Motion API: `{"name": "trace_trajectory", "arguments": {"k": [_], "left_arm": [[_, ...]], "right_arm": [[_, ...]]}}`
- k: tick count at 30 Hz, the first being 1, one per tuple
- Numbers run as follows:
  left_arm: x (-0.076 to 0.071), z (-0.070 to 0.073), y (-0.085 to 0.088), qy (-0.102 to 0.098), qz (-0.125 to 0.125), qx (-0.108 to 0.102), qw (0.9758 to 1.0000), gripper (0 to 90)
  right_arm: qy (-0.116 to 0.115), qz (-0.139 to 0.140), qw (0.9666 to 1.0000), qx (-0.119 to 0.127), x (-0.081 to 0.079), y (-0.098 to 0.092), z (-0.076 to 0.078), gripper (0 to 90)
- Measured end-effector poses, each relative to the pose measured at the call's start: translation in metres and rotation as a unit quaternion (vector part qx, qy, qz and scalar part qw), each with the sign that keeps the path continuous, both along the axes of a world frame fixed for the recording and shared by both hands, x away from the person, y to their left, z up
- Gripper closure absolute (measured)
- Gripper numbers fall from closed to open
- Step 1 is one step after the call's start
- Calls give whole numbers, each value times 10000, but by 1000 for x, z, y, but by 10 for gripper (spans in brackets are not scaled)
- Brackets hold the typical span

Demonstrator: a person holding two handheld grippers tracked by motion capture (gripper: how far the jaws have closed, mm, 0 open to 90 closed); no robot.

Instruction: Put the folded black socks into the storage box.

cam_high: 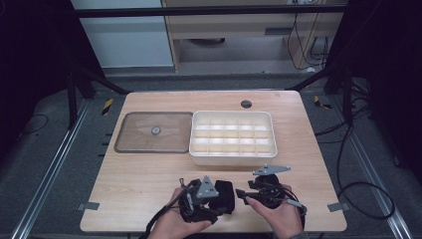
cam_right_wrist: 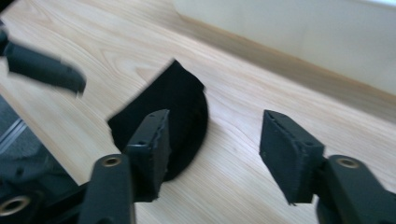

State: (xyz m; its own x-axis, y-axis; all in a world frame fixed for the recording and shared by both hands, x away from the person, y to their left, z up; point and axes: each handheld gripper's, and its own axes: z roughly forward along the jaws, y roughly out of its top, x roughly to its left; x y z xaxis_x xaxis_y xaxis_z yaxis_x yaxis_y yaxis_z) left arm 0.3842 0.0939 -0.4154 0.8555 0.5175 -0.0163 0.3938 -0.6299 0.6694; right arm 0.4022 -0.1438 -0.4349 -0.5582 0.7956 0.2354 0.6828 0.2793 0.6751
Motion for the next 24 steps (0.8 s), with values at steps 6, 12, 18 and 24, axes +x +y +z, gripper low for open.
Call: {"name": "trace_trajectory", "arguments": {"k": [6, 12, 18, 24], "left_arm": [[14, -3, 41, -58, 636, 106, 9979, 166], [24, -19, 90, -97, 1198, 139, 9926, 90], [23, -46, 137, -172, 1752, 142, 9843, 106], [21, -60, 164, -191, 2054, 74, 9785, 122]], "right_arm": [[90, 70, 9999, -50, 5, 19, 3, 315], [320, 105, 9992, -230, 13, 30, -9, 316], [551, 124, 9978, -348, 17, 43, -21, 332], [668, 141, 9958, -610, 22, 56, -31, 371]]}}
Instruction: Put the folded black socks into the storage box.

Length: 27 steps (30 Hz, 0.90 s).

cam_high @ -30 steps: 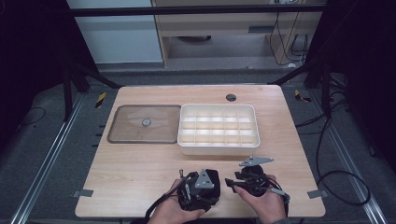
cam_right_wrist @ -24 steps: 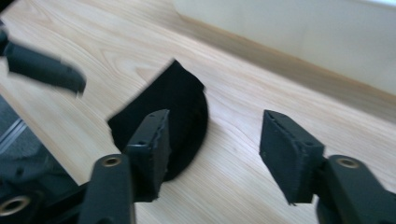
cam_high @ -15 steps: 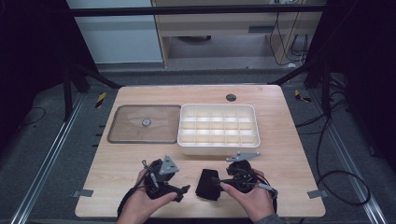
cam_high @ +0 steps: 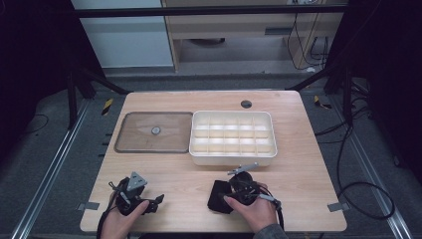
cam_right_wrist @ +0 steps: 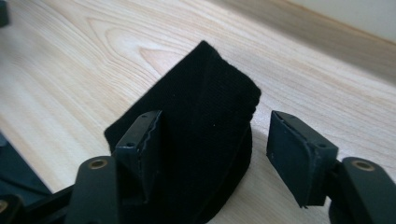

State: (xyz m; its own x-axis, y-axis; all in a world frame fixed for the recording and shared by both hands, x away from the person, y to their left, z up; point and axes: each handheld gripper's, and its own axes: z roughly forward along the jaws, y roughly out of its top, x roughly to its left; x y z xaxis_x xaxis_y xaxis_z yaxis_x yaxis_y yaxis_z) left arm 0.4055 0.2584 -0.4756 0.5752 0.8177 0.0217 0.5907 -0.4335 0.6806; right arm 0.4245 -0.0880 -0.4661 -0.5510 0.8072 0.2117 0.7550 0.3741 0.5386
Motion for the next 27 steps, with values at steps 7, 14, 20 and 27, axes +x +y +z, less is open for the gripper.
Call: {"name": "trace_trajectory", "arguments": {"k": [7, 14, 20, 27], "left_arm": [[0, -1, 8, 1, 103, -114, 9999, 125], [1, -3, 10, 37, 166, -202, 9997, 129], [1, -4, 12, 88, 178, -251, 9995, 132], [2, -6, 16, 102, 196, -251, 9994, 135]], "right_arm": [[149, -97, 9998, -16, 2, 4, -7, 400], [171, -99, 9998, 60, 0, 7, -10, 417], [207, -31, 9996, 164, 0, 7, -12, 460], [273, 197, 9988, 349, 0, 9, -11, 632]]}}
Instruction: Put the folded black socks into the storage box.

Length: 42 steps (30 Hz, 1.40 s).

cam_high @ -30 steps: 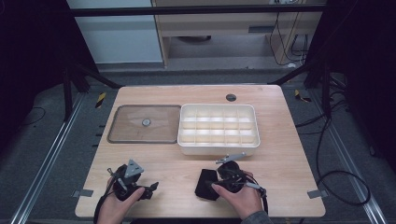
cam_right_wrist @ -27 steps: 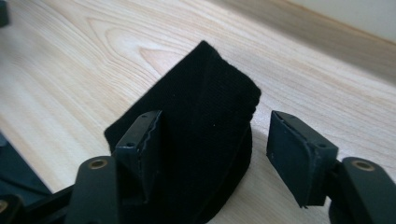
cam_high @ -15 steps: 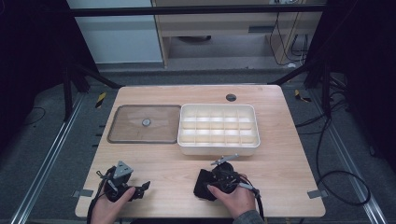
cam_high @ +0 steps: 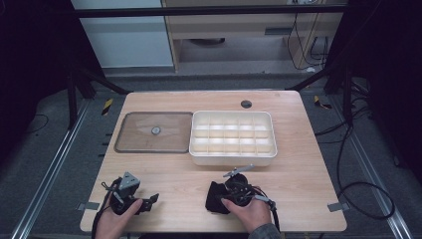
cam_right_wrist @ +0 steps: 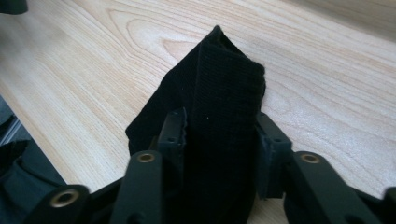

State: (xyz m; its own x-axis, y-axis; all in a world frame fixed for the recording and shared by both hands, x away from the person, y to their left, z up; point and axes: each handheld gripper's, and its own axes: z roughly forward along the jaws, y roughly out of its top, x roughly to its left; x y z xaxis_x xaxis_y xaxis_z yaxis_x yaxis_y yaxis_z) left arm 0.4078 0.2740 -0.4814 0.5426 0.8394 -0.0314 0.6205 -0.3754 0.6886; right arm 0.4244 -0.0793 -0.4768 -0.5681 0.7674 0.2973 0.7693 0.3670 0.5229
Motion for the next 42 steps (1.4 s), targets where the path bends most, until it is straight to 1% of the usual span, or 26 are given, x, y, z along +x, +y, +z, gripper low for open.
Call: {"name": "trace_trajectory", "arguments": {"k": [1, 2, 4, 5, 6, 7, 8, 9, 11, 15, 18, 21, 23, 24, 25, 26, 28, 31, 32, 36, 38, 40, 42], "left_arm": [[0, 0, 1, -7, 8, 10, 10000, 133], [0, 0, 2, -14, 32, 9, 10000, 127], [1, 0, 4, -56, 89, 38, 9999, 125], [1, 0, 6, -73, 111, 75, 9999, 119], [1, -1, 7, -94, 145, 98, 9998, 115], [2, -1, 9, -115, 179, 153, 9997, 108], [3, -1, 10, -135, 208, 226, 9994, 102], [4, -2, 12, -150, 247, 274, 9992, 102], [7, -4, 16, -155, 348, 344, 9987, 92], [11, -7, 22, -107, 411, 450, 9981, 83], [16, -11, 24, -46, 437, 394, 9983, 65], [23, -16, 26, -1, 507, 333, 9982, 52], [25, -18, 26, -28, 517, 324, 9981, 49], [25, -19, 26, -47, 484, 351, 9982, 49], [26, -20, 27, -25, 485, 355, 9982, 46], [26, -21, 27, -7, 489, 315, 9983, 39], [26, -21, 28, -17, 539, 315, 9980, 35], [27, -22, 26, -34, 542, 279, 9981, 33], [26, -22, 26, -42, 513, 306, 9982, 30], [25, -25, 30, -154, 464, 261, 9985, 12], [26, -27, 31, -246, 496, 182, 9983, 0], [26, -27, 31, -251, 509, 177, 9982, 0], [25, -27, 31, -251, 548, 170, 9980, 0]], "right_arm": [[-21, 29, 10000, 5, 0, -1, 0, 644], [-57, 79, 9999, 92, 0, -2, 1, 663], [-63, 87, 9998, 137, -1, -2, 1, 667], [-46, 107, 9997, 235, -1, -4, 2, 669], [-79, 94, 9995, 282, -2, -5, 3, 670], [-163, 112, 9993, 325, -2, -6, 6, 670], [-238, 69, 9990, 364, -3, -10, 13, 670], [-238, 69, 9990, 364, -3, -10, 13, 670], [-368, 58, 9988, 322, -3, -15, 22, 669], [-541, 22, 9985, 101, -3, -23, 35, 668], [-617, 25, 9981, 43, -5, -29, 43, 668], [-679, 30, 9976, -105, -5, -36, 47, 667], [-685, 10, 9975, -160, -4, -40, 49, 667], [-709, 18, 9973, -164, -4, -42, 50, 667], [-730, 12, 9972, -132, -4, -45, 53, 667], [-738, 11, 9972, -131, -3, -47, 55, 667], [-786, 13, 9968, -137, -1, -49, 60, 667], [-900, -9, 9959, -94, 1, -54, 71, 666], [-929, -12, 9956, -96, 2, -56, 75, 666], [-1102, -9, 9939, -83, 7, -67, 90, 665], [-1189, -64, 9929, -59, 12, -73, 97, 665], [-1221, -145, 9924, -30, 14, -80, 104, 665], [-1298, -187, 9914, -37, 16, -86, 111, 665]]}}
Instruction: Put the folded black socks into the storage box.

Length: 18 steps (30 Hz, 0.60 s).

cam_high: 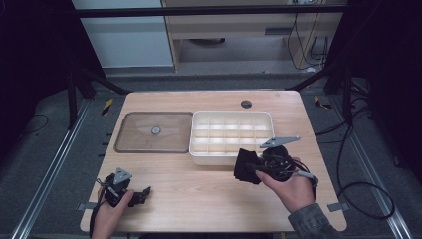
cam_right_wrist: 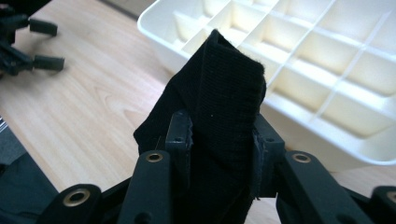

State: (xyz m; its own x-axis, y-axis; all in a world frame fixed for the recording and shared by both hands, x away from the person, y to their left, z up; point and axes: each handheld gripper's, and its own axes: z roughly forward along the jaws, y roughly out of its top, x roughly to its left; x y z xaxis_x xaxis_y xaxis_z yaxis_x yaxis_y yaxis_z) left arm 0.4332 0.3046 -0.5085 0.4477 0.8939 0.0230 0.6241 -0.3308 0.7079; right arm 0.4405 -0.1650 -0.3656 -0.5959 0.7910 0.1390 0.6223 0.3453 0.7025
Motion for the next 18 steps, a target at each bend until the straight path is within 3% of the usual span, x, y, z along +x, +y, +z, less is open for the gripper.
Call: {"name": "trace_trajectory", "arguments": {"k": [10, 18], "left_arm": [[1, 0, 4, -1, 105, 0, 9999, 0], [9, 1, 7, 33, 79, 24, 10000, 0]], "right_arm": [[-182, -307, 9987, -355, 13, -24, 29, 663], [-338, -621, 9966, -426, 26, -42, 44, 662]]}}
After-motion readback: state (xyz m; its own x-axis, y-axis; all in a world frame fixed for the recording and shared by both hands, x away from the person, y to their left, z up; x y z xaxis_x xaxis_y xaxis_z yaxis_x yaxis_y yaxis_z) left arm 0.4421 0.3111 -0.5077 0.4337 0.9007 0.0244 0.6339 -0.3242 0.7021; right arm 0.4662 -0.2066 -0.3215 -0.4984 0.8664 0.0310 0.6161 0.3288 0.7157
